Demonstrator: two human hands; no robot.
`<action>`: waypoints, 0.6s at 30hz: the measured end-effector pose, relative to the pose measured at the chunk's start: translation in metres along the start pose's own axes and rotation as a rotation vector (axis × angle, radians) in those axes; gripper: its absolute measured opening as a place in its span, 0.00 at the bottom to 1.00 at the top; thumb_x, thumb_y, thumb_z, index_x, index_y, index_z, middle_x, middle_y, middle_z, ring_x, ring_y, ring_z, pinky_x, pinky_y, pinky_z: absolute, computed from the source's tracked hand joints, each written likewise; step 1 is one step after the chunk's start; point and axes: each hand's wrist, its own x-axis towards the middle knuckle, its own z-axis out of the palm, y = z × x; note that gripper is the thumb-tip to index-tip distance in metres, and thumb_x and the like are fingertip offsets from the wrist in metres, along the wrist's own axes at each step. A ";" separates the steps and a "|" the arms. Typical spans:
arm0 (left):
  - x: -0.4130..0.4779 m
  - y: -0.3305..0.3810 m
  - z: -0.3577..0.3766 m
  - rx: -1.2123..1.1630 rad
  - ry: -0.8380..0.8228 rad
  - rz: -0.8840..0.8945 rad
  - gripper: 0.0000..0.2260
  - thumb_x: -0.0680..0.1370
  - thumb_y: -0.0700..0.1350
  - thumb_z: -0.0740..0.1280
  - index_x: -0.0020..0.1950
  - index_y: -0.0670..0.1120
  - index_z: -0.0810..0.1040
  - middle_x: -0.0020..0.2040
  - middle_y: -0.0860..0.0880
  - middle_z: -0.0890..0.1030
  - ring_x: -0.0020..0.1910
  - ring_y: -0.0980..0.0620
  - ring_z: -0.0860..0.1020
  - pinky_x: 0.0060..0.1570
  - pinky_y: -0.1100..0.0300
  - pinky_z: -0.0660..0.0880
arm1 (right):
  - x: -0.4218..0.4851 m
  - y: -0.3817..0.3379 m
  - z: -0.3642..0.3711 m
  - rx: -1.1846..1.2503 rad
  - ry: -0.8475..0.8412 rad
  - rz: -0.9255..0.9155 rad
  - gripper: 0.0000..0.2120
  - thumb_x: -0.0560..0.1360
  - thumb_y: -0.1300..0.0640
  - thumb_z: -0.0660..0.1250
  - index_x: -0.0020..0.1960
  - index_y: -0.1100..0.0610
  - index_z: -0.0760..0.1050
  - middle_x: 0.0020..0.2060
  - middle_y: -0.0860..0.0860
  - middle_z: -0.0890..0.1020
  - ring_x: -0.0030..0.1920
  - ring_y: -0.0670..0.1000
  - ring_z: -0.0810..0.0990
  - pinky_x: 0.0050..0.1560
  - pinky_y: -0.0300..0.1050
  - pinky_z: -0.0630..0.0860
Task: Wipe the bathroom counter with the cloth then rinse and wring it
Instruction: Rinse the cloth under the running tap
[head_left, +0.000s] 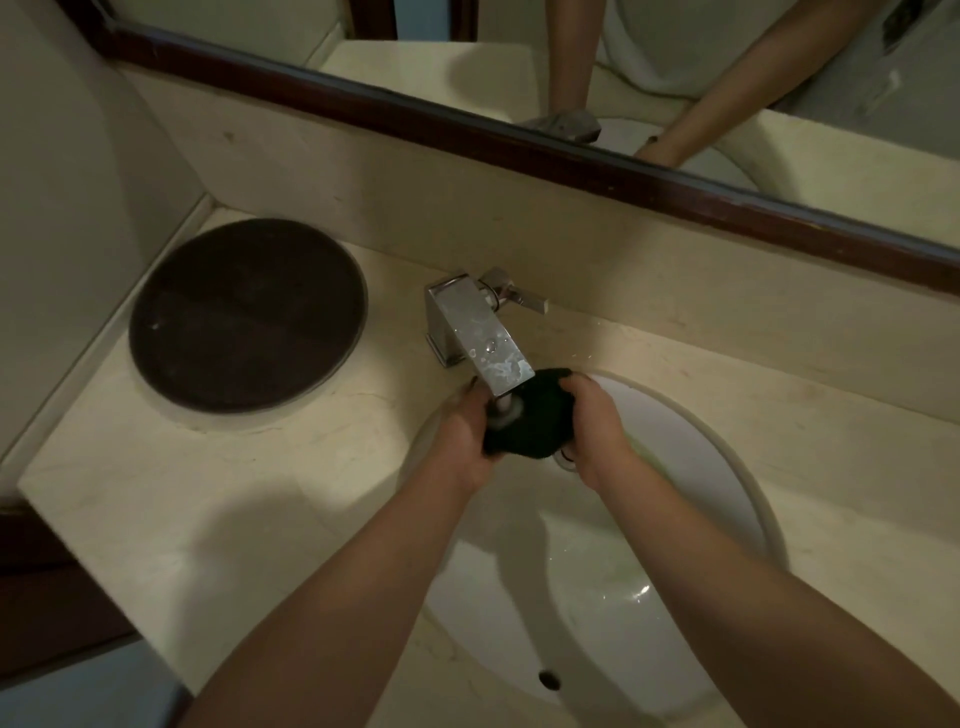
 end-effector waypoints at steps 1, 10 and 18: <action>0.000 0.002 0.001 0.021 0.027 0.023 0.18 0.78 0.54 0.63 0.59 0.42 0.79 0.57 0.41 0.82 0.51 0.44 0.82 0.51 0.53 0.79 | 0.003 0.004 -0.001 0.010 0.022 0.021 0.08 0.73 0.54 0.62 0.48 0.52 0.79 0.51 0.59 0.82 0.55 0.60 0.81 0.55 0.59 0.79; -0.008 -0.002 0.014 0.268 0.284 0.332 0.10 0.78 0.43 0.63 0.39 0.48 0.81 0.38 0.49 0.83 0.41 0.47 0.81 0.46 0.55 0.77 | 0.002 0.025 0.047 0.136 -0.093 0.305 0.24 0.65 0.33 0.68 0.51 0.50 0.82 0.46 0.53 0.85 0.44 0.54 0.84 0.41 0.45 0.78; 0.013 -0.001 0.017 0.319 0.451 0.340 0.14 0.80 0.36 0.60 0.35 0.46 0.73 0.33 0.51 0.75 0.32 0.54 0.73 0.35 0.59 0.70 | 0.005 0.035 0.060 0.162 0.127 0.161 0.14 0.78 0.50 0.61 0.46 0.58 0.80 0.42 0.57 0.84 0.41 0.53 0.82 0.41 0.46 0.78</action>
